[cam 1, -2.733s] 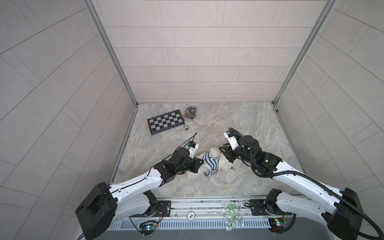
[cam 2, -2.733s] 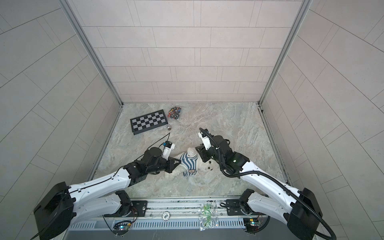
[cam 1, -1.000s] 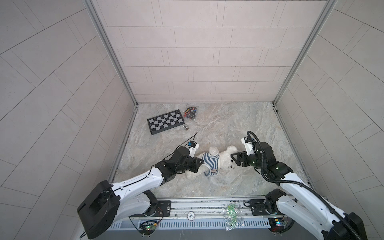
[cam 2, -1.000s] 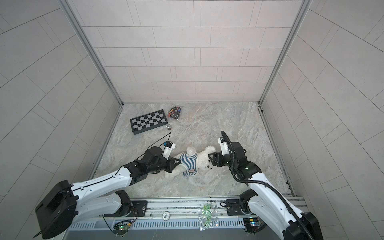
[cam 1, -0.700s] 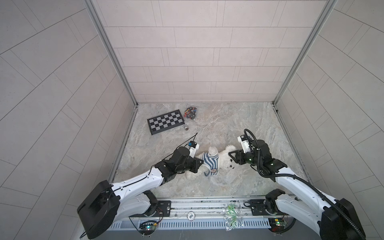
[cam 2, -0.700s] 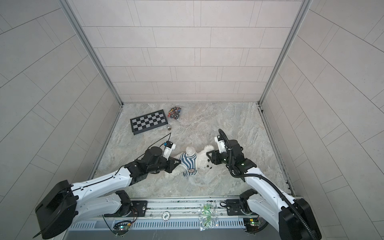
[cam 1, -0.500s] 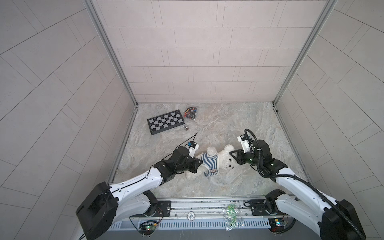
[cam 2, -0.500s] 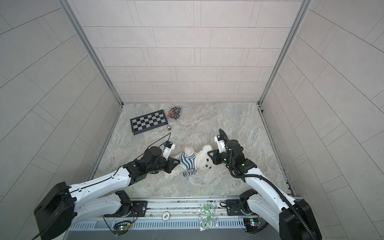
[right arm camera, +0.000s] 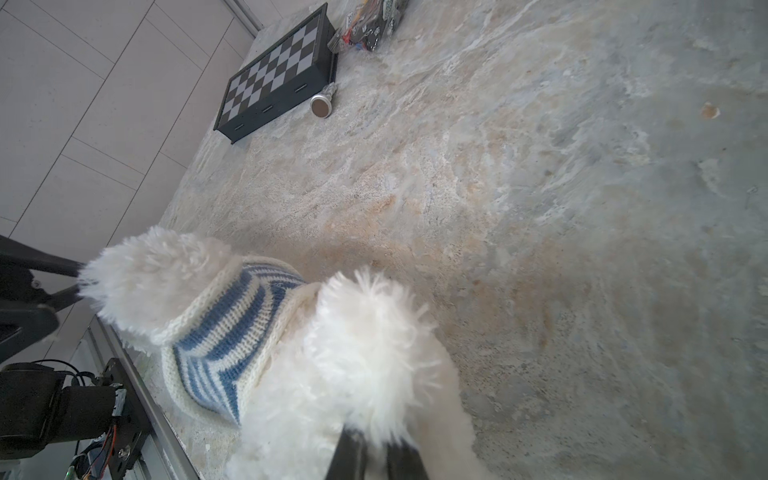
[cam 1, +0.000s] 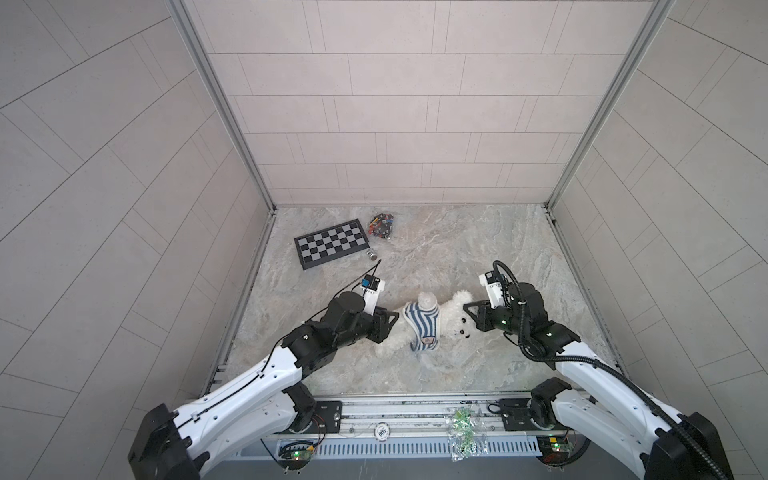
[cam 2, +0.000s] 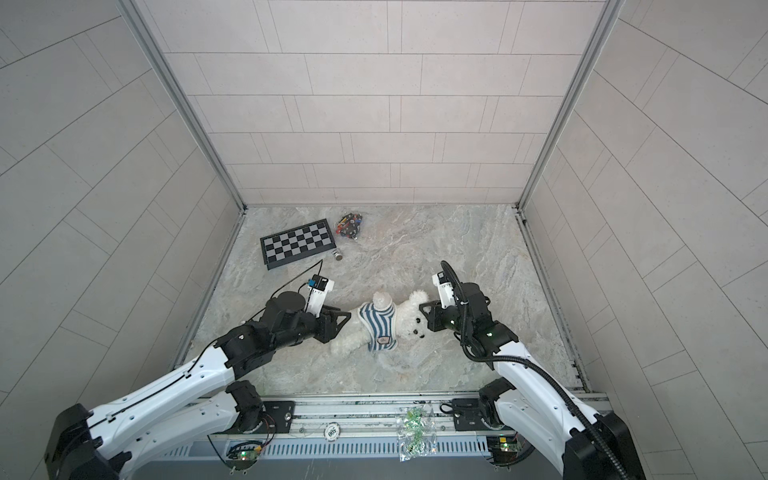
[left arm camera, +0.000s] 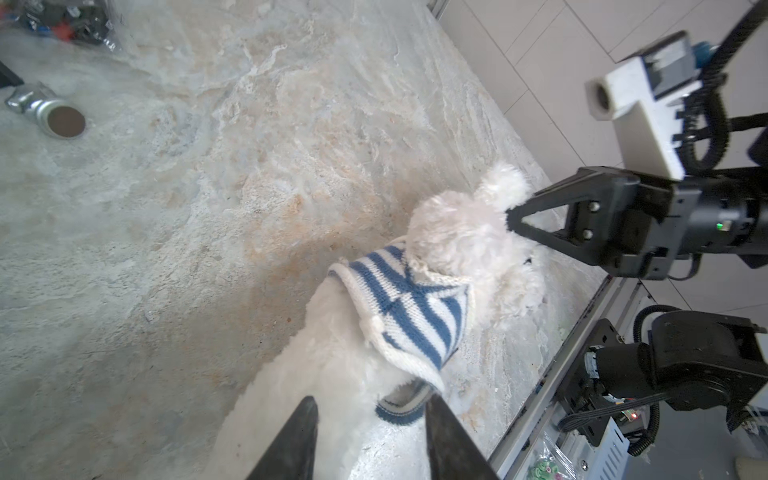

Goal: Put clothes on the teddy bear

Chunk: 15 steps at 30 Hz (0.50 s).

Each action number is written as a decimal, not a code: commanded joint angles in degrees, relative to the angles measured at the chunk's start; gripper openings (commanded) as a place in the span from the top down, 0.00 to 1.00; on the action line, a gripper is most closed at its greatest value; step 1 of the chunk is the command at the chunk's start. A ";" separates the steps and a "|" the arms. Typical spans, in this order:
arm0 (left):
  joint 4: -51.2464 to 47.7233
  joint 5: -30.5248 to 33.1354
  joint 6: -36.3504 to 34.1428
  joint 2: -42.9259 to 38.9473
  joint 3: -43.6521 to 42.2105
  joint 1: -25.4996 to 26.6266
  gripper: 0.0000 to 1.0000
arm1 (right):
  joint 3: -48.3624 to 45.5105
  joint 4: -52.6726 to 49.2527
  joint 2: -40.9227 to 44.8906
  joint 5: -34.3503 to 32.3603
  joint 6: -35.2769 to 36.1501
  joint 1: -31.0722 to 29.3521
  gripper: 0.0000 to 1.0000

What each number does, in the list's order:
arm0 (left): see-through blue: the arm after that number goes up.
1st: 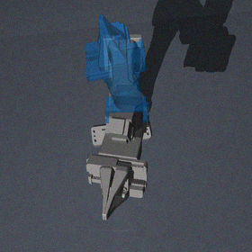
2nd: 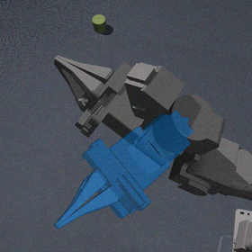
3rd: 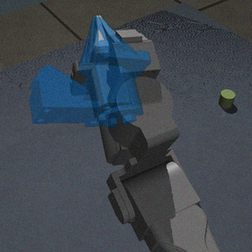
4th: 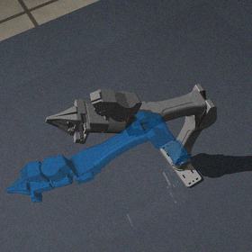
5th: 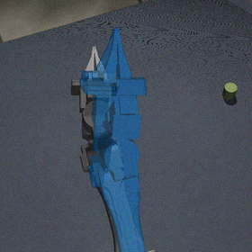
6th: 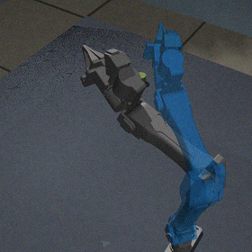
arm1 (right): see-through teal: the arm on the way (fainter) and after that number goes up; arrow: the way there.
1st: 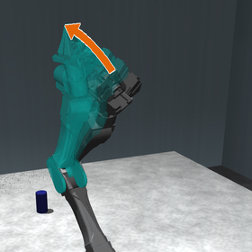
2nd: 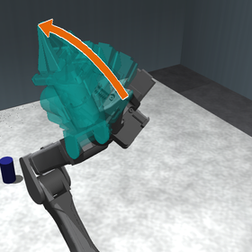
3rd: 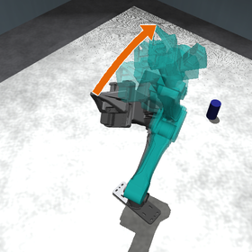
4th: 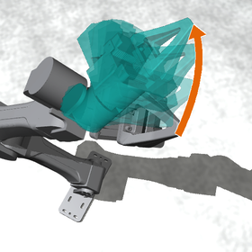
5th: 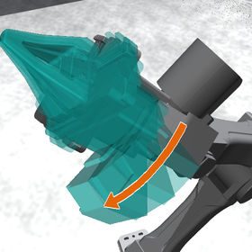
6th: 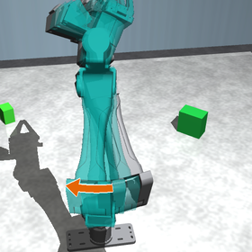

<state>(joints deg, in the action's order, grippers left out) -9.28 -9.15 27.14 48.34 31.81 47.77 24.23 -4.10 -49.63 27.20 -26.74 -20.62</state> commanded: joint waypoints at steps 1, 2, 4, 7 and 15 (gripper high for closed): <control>1.68 3.99 4.52 0.93 -0.21 5.29 0.52 | 0.08 -0.30 1.14 -1.89 -0.34 -0.11 1.00; 3.36 4.52 5.81 2.05 -0.62 6.72 0.52 | 0.09 -0.38 1.19 -1.89 -0.33 -0.10 1.00; 7.08 5.09 7.66 4.88 -1.57 8.41 0.52 | -0.12 -0.30 1.26 -1.89 -0.40 -0.12 1.00; 10.82 5.73 8.63 10.05 -1.43 10.07 0.52 | -0.26 0.03 1.13 -1.65 -0.61 -0.12 1.00; 16.28 6.75 10.42 20.67 0.44 11.27 0.52 | -0.32 0.43 1.59 -1.45 -1.20 -0.21 1.00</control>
<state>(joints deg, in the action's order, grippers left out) 2.94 -3.95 36.07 67.44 31.27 58.70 24.23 -4.40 -49.04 26.50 -27.29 -20.62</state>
